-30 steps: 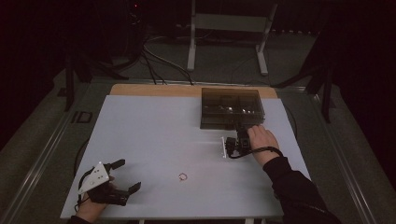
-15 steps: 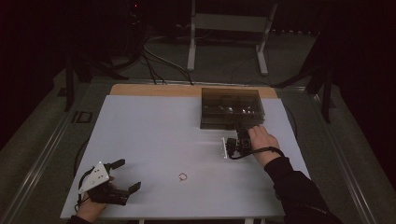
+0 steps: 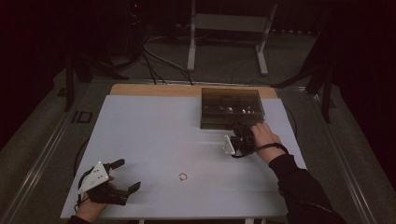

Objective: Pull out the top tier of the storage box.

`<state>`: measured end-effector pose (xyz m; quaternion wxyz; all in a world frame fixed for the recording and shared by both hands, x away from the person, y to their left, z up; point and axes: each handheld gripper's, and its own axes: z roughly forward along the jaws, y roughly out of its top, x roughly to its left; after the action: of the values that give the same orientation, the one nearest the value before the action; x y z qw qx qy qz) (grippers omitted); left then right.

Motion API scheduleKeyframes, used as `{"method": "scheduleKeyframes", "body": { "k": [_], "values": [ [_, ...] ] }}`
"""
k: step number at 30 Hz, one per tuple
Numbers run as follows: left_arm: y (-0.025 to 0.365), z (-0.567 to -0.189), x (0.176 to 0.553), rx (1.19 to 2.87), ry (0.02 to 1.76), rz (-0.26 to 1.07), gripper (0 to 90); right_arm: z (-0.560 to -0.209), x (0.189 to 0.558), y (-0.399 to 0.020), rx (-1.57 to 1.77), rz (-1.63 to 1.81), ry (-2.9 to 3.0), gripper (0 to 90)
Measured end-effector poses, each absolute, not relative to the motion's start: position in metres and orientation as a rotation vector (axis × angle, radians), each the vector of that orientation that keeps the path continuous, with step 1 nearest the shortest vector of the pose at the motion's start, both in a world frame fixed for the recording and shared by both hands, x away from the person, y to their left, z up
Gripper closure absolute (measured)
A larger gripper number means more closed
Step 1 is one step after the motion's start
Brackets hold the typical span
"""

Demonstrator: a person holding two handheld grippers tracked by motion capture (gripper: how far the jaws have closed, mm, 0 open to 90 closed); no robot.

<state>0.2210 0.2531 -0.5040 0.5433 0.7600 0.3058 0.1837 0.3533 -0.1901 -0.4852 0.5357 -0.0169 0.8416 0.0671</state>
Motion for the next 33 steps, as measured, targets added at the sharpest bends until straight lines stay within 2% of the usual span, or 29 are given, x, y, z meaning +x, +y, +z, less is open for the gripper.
{"method": "scheduleKeyframes", "body": {
  "k": [2, 3, 4, 9, 10, 11, 21, 33],
  "values": [
    [0.253, -0.504, 0.221, 1.801, 0.724, 0.438, 0.0, -0.483, 0.353, -0.191, -0.03, 0.174, 2.018, 59.8],
    [0.252, -0.504, 0.221, 1.803, 0.721, 0.437, 0.0, -0.479, 0.353, -0.195, -0.007, 0.213, 2.052, 52.1],
    [0.252, -0.504, 0.221, 1.803, 0.721, 0.437, 0.0, -0.479, 0.353, -0.195, -0.007, 0.213, 2.052, 52.1],
    [0.253, -0.504, 0.221, 1.801, 0.722, 0.438, 0.0, -0.474, 0.351, -0.206, 0.071, 0.33, 2.137, 30.4],
    [0.253, -0.504, 0.221, 1.801, 0.722, 0.438, 0.0, -0.474, 0.351, -0.206, 0.071, 0.33, 2.137, 30.4],
    [0.252, -0.504, 0.221, 1.809, 0.724, 0.438, 0.0, -0.474, 0.35, -0.209, 0.08, 0.348, 2.16, 15.9],
    [0.252, -0.504, 0.221, 1.804, 0.725, 0.442, 0.0, -0.469, 0.343, -0.223, 0.172, 0.503, 2.255, 2.1],
    [0.252, -0.504, 0.221, 1.807, 0.727, 0.44, 0.0, -0.449, 0.357, -0.25, 0.322, 0.707, 2.447, 2.2]
  ]
}}
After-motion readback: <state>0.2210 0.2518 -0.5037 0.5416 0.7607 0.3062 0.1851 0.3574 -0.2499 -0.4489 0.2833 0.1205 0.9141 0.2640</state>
